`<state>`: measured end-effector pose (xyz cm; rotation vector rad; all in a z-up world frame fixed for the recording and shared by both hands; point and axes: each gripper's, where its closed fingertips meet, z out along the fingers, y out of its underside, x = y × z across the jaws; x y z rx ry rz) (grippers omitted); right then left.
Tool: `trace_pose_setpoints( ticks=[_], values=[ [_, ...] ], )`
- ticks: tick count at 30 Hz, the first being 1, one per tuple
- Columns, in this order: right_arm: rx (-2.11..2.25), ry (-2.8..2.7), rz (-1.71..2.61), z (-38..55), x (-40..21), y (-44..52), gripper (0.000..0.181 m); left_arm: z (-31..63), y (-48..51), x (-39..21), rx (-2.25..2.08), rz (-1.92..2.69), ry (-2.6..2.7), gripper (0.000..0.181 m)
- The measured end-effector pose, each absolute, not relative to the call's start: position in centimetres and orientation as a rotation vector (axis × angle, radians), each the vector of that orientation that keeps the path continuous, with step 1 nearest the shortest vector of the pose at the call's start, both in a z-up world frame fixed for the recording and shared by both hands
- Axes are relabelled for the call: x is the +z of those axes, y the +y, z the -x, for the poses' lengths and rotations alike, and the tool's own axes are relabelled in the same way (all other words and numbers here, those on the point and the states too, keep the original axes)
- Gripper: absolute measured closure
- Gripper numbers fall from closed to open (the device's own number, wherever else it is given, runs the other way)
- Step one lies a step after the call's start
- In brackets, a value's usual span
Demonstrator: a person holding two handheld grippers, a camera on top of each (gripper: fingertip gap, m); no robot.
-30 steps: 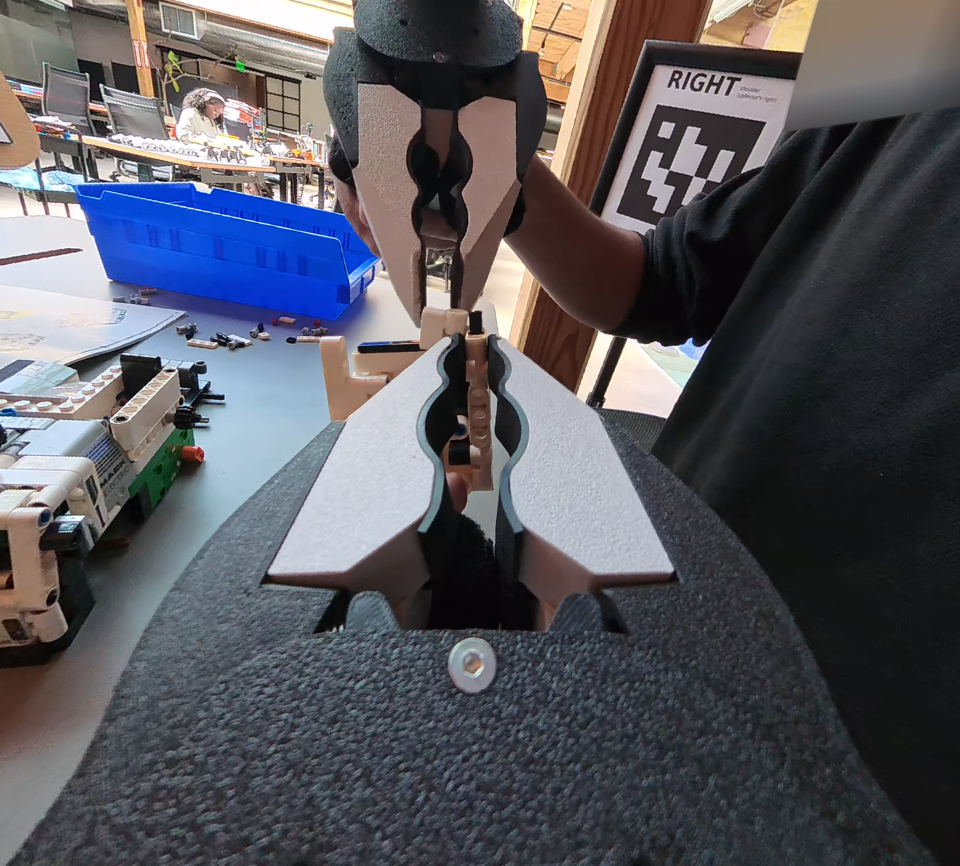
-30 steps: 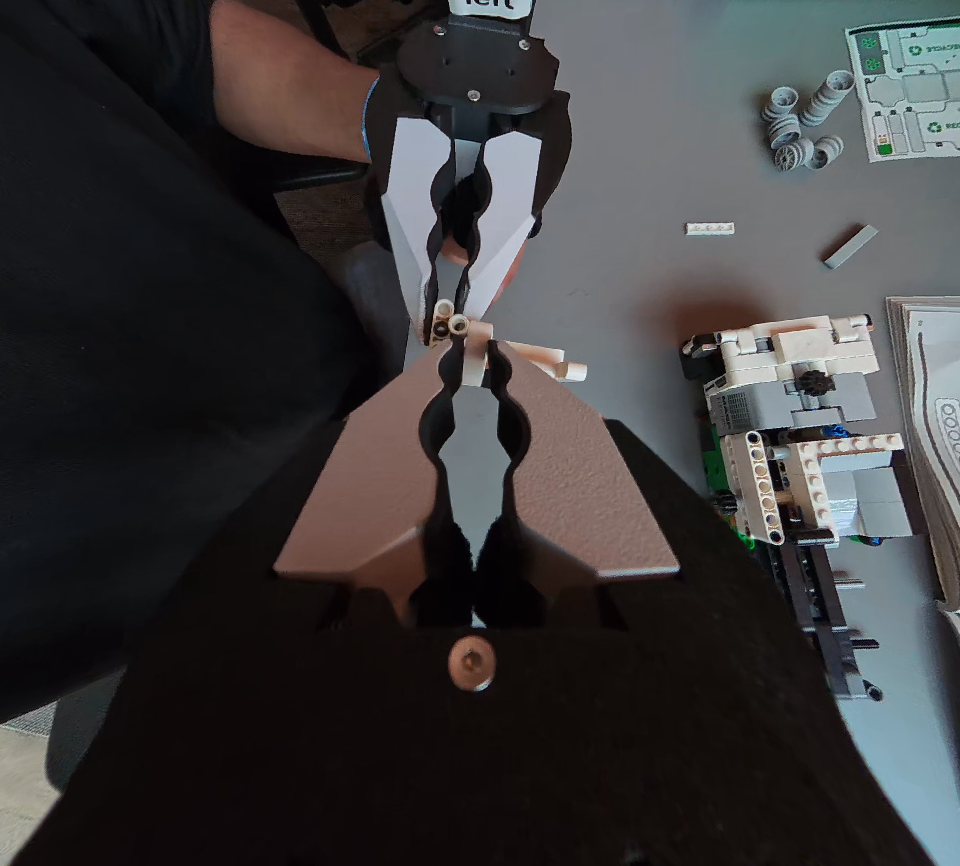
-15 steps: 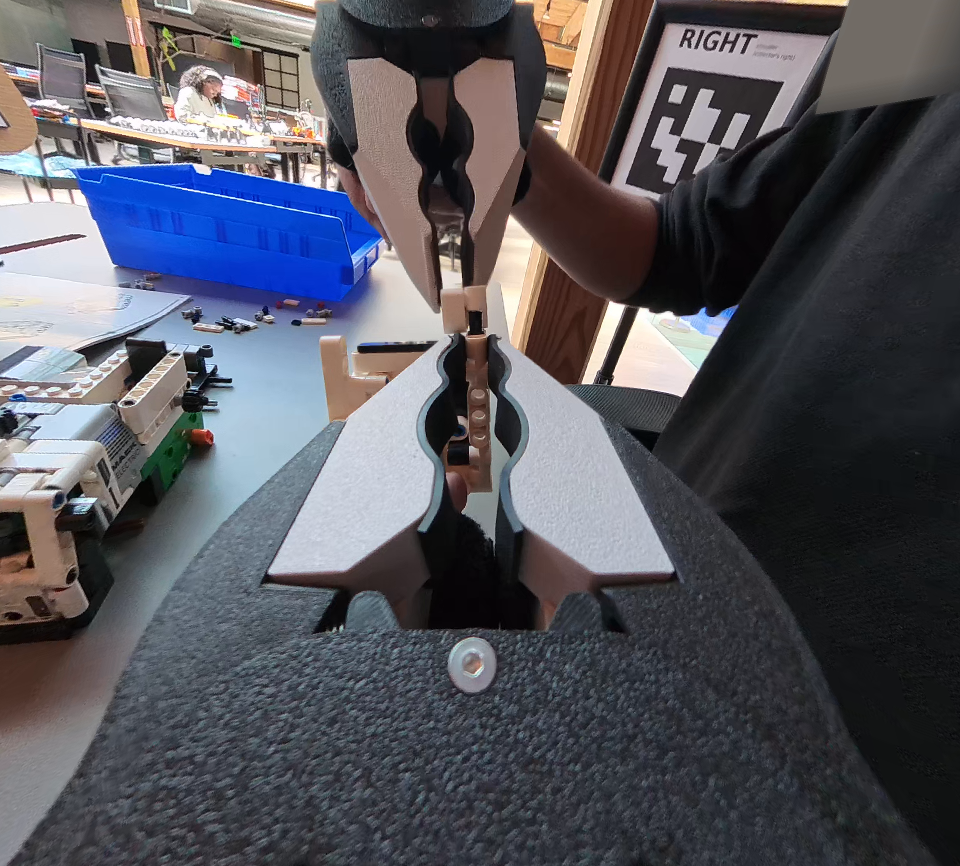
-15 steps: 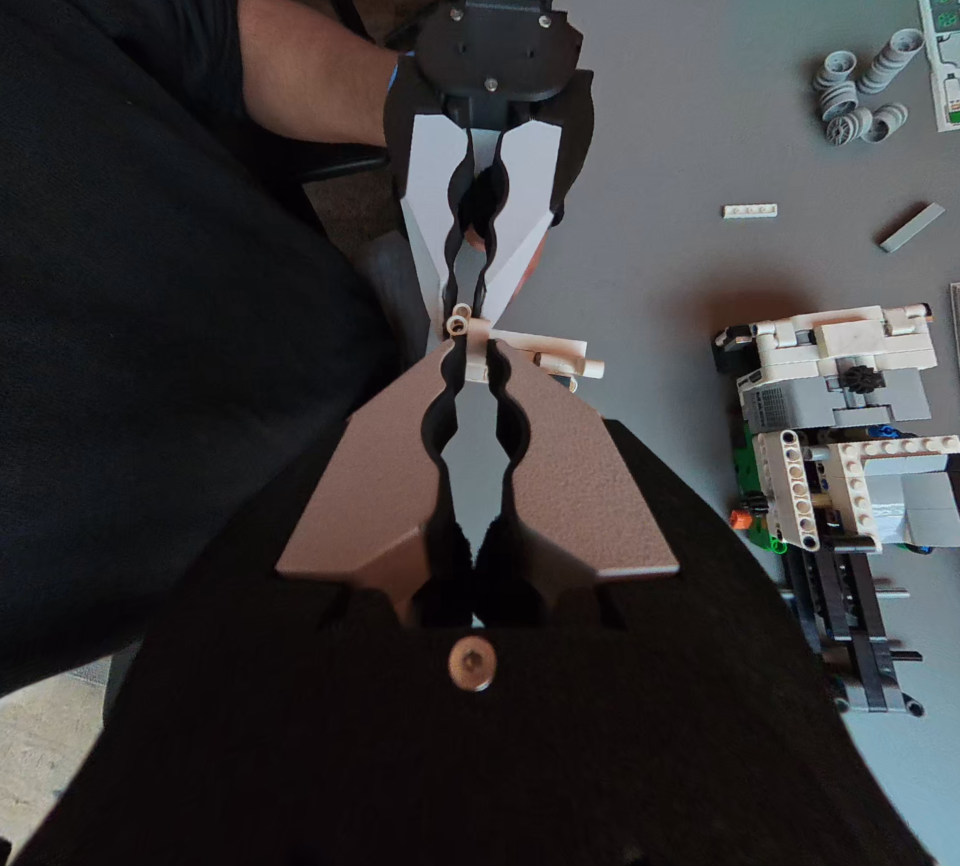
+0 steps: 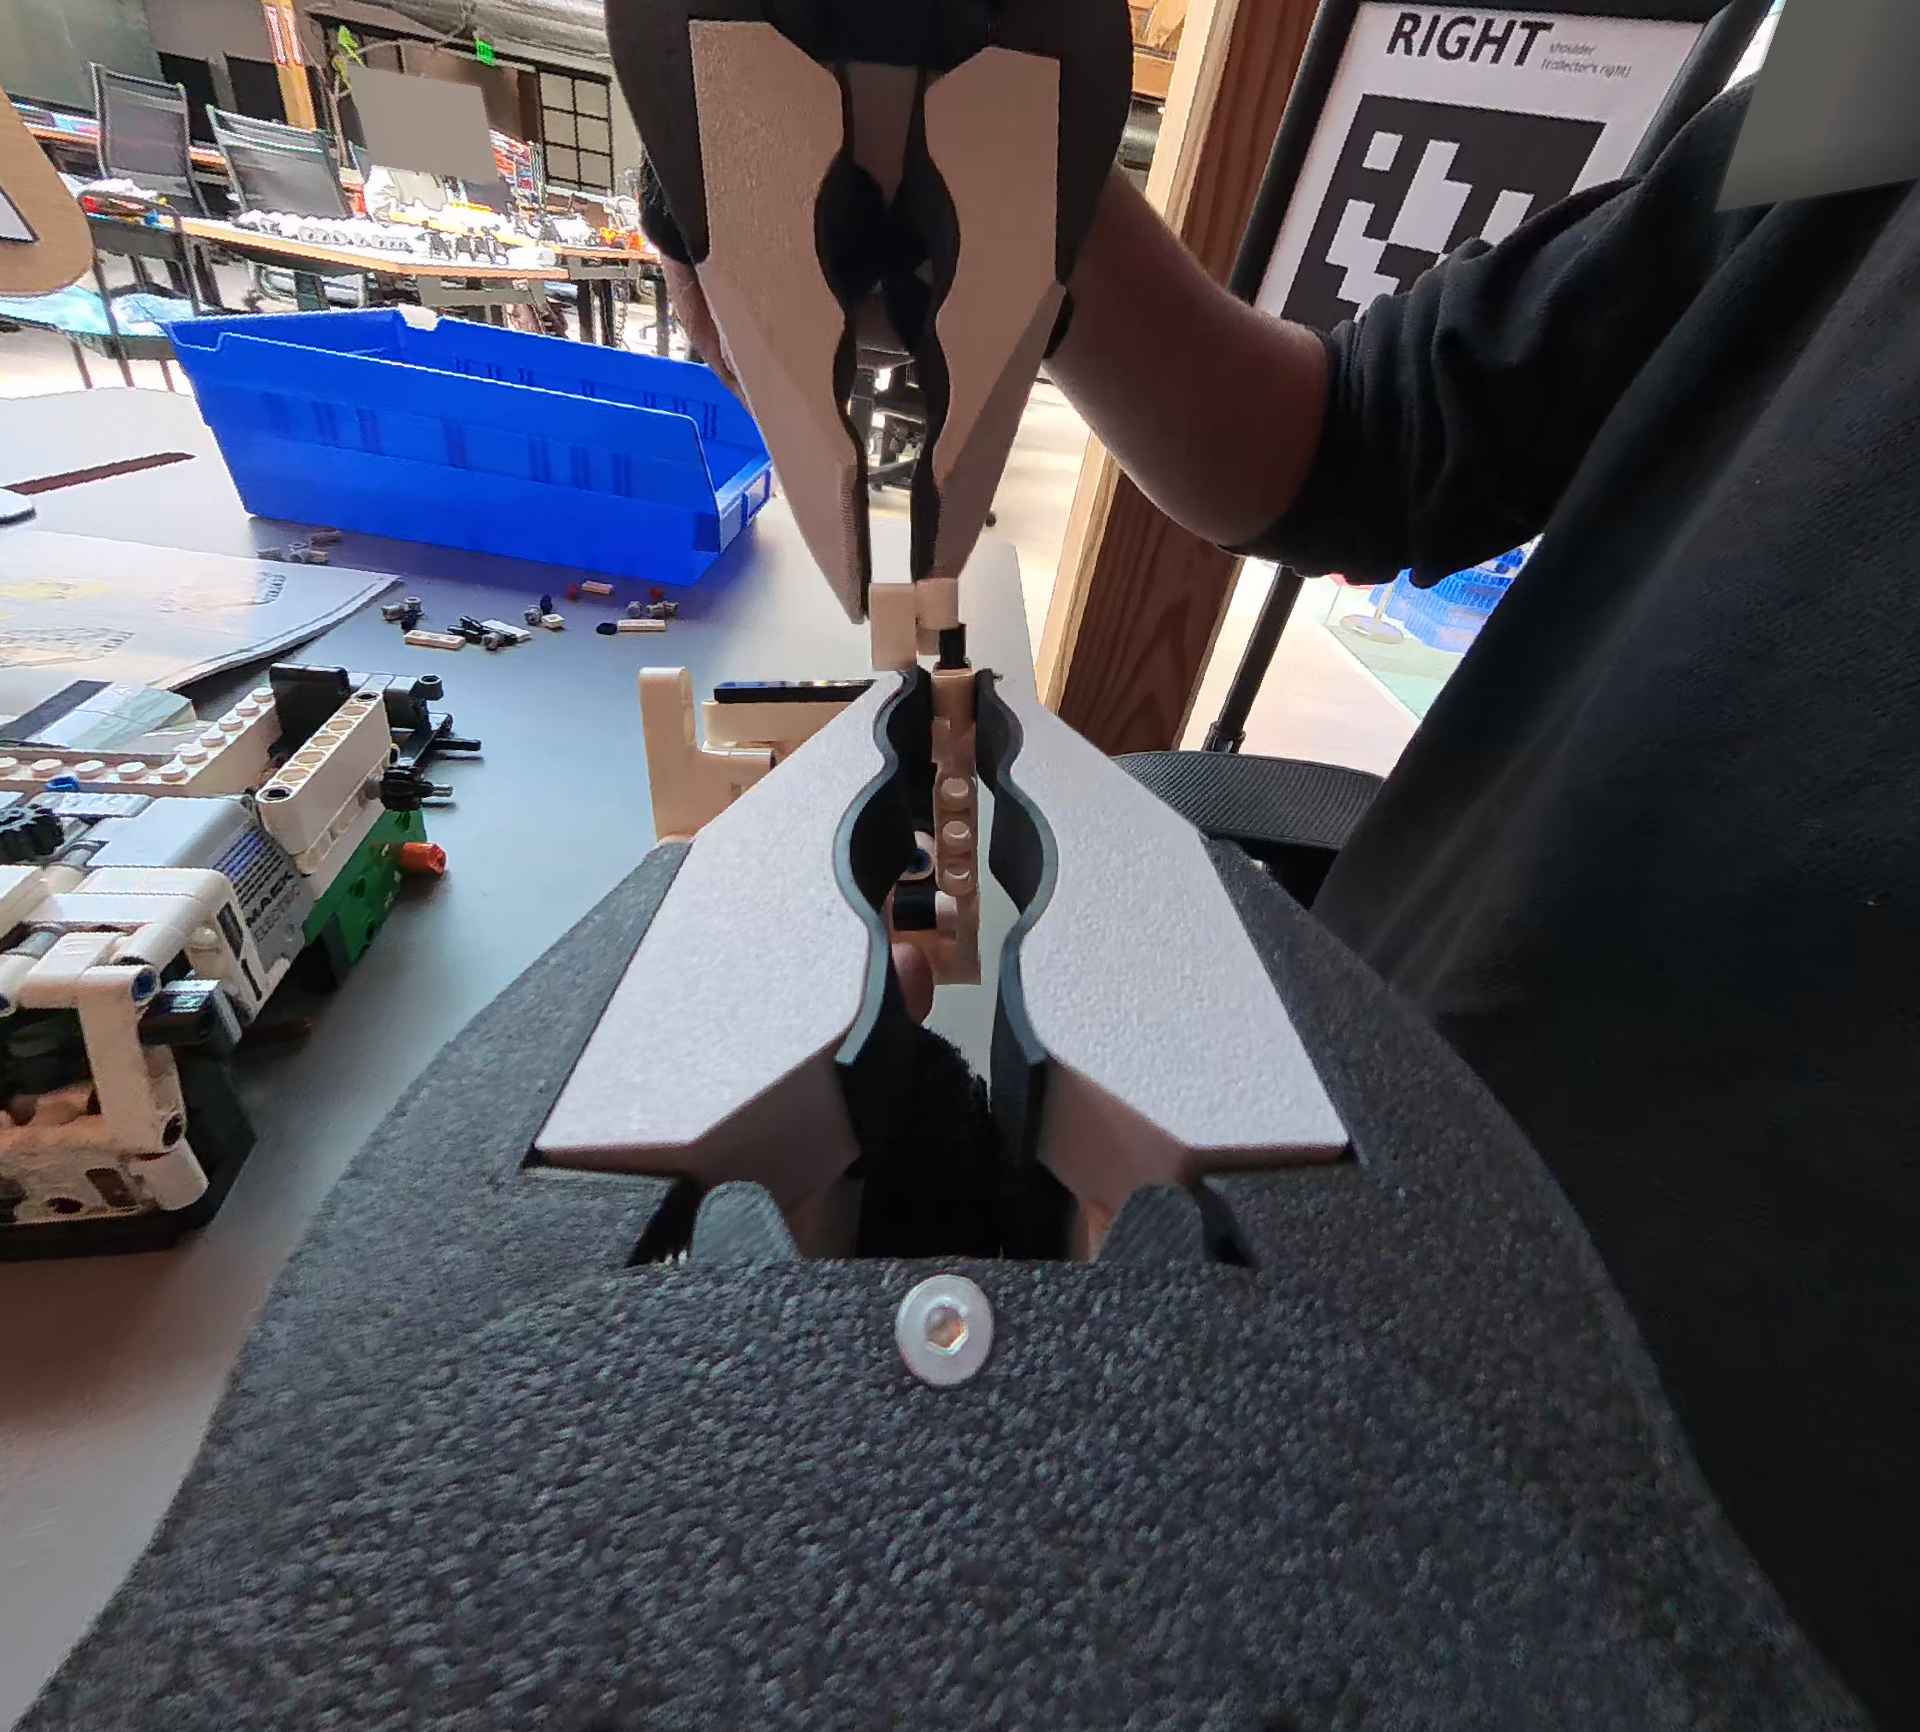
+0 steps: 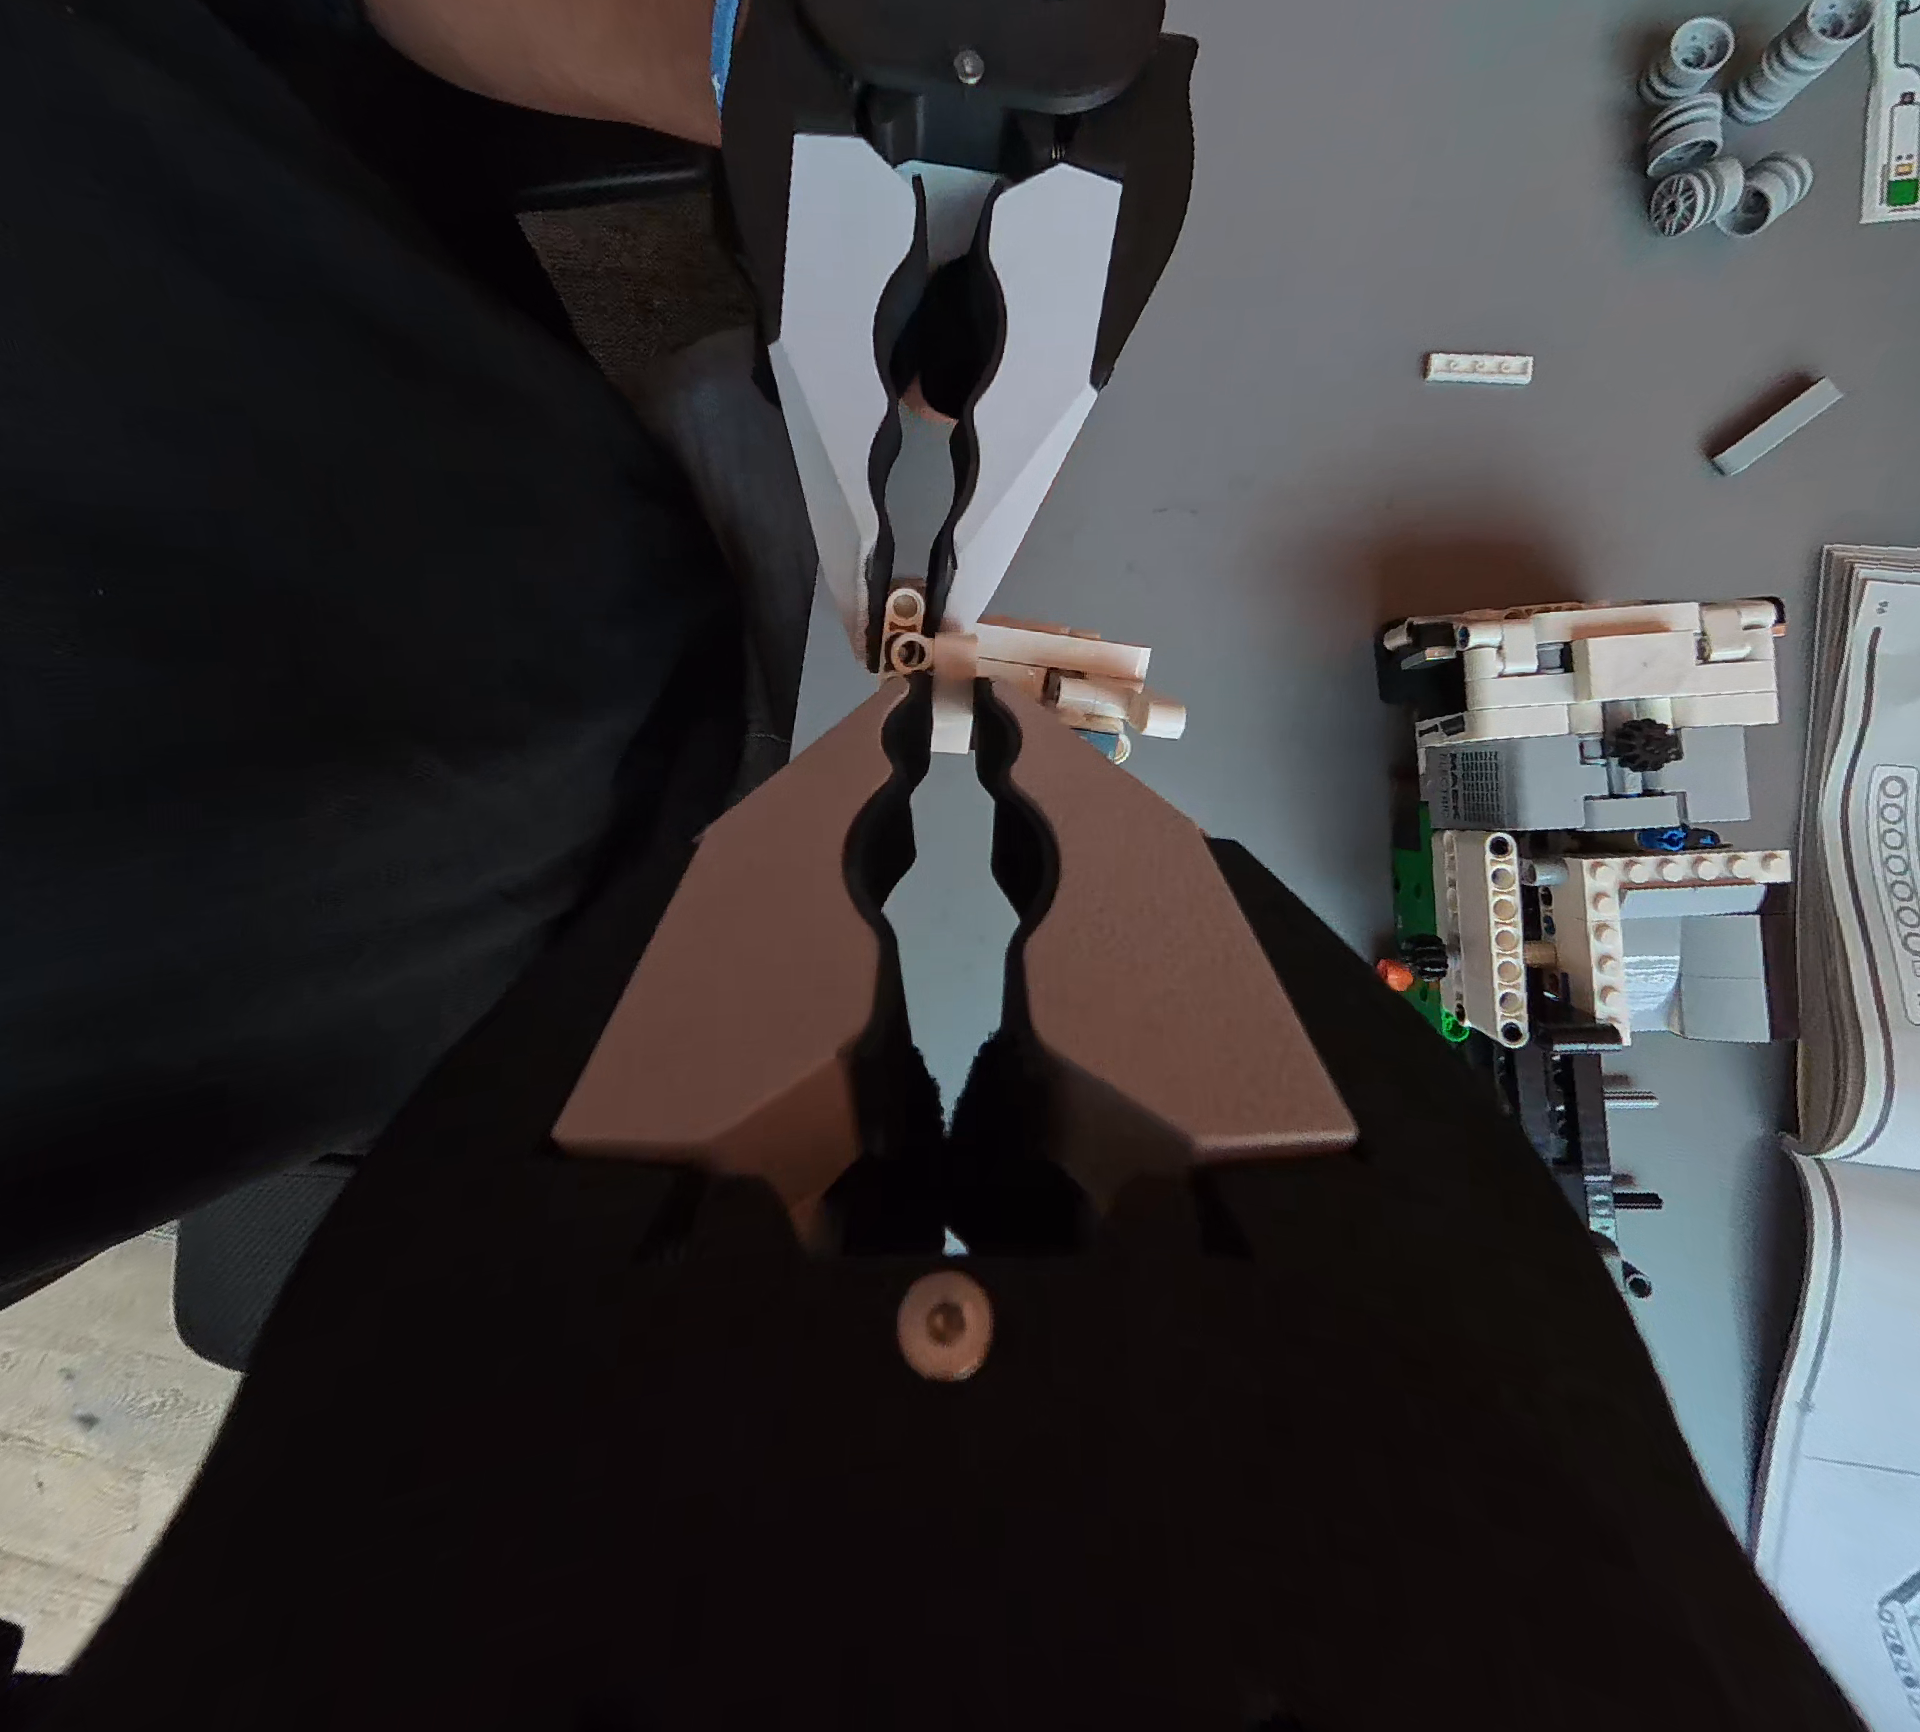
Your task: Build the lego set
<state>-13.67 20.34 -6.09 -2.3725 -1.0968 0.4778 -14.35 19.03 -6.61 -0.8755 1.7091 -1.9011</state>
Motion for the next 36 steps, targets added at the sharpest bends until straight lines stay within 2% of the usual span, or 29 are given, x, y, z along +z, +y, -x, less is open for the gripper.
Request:
trace_pose_setpoints(
  ticks=[36],
  values=[
    [0.398,-1.065,2.444,12.7,-7.6,20.2,0.174,13.4,19.3,-8.0,-1.839,0.961,1.721,0.175]
  ],
)
